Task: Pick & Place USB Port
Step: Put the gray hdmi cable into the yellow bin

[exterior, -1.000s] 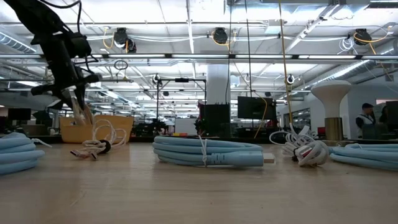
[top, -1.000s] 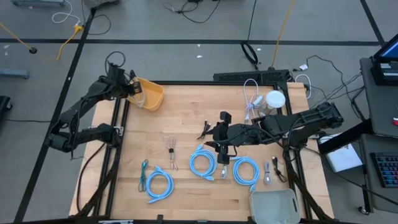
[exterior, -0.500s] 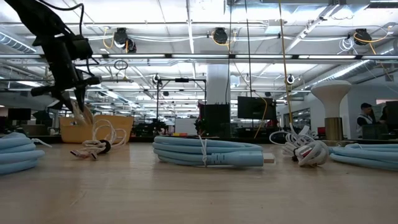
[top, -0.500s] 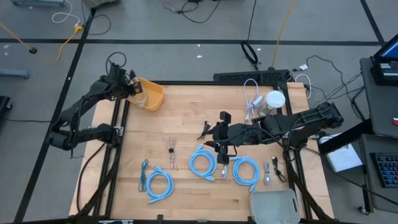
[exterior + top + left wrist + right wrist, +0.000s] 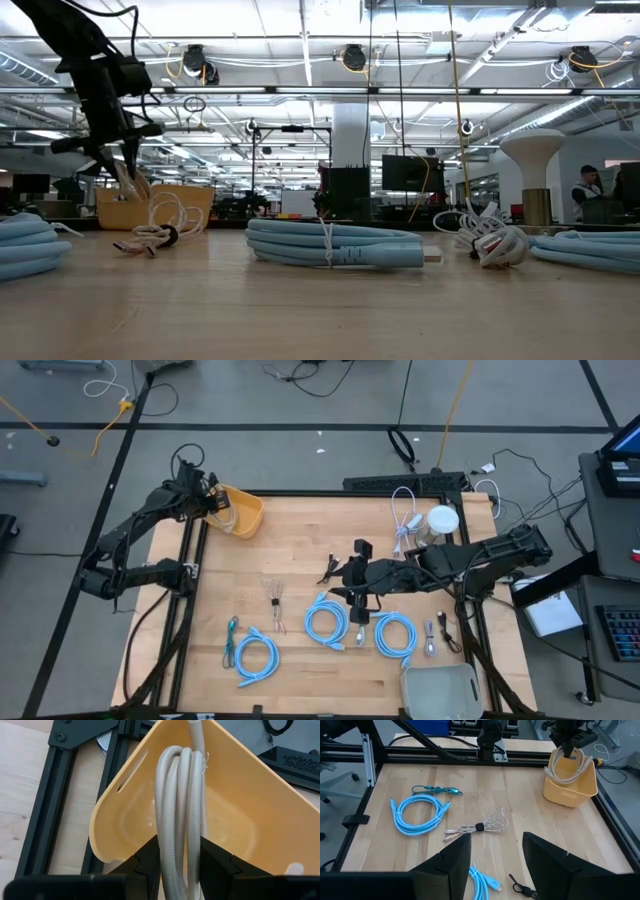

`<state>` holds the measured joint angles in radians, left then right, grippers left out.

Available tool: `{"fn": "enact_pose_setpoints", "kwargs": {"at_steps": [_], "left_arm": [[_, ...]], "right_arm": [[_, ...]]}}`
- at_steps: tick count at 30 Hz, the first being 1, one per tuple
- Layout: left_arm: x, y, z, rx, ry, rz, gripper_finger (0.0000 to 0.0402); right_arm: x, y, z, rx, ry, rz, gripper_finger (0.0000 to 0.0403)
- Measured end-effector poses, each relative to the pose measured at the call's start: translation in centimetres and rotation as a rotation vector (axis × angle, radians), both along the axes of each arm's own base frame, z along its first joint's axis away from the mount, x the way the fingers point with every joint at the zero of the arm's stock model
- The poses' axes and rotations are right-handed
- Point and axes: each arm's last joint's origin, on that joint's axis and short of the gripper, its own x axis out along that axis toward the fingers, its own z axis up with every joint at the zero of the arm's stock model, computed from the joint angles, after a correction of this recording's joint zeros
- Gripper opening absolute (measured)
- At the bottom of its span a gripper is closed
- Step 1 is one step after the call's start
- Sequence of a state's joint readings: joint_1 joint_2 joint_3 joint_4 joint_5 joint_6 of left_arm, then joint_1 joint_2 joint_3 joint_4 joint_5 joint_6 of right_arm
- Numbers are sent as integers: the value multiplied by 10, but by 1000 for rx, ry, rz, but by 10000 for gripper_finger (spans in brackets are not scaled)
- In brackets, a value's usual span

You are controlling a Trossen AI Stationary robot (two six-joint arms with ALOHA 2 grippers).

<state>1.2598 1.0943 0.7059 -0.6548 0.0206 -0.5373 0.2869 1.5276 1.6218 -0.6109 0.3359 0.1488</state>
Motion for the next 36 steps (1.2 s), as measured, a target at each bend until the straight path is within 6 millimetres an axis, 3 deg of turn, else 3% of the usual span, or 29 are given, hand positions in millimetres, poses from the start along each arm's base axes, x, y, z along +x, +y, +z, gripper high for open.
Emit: {"fn": "enact_pose_setpoints", "kwargs": {"at_steps": [12, 18, 27, 36], "left_arm": [[-2, 6, 8, 4, -158, 206, 113], [-3, 5, 10, -17, -165, 174, 113], [-3, 5, 31, -28, -129, 132, 113], [-1, 5, 27, -58, -72, 66, 113]], "right_arm": [[0, 1, 0, 5, -5, 1, 171], [0, 1, 0, 5, -5, 1, 171], [0, 1, 1, 6, -9, 0, 171], [2, 1, 4, 0, -43, 9, 171]]}}
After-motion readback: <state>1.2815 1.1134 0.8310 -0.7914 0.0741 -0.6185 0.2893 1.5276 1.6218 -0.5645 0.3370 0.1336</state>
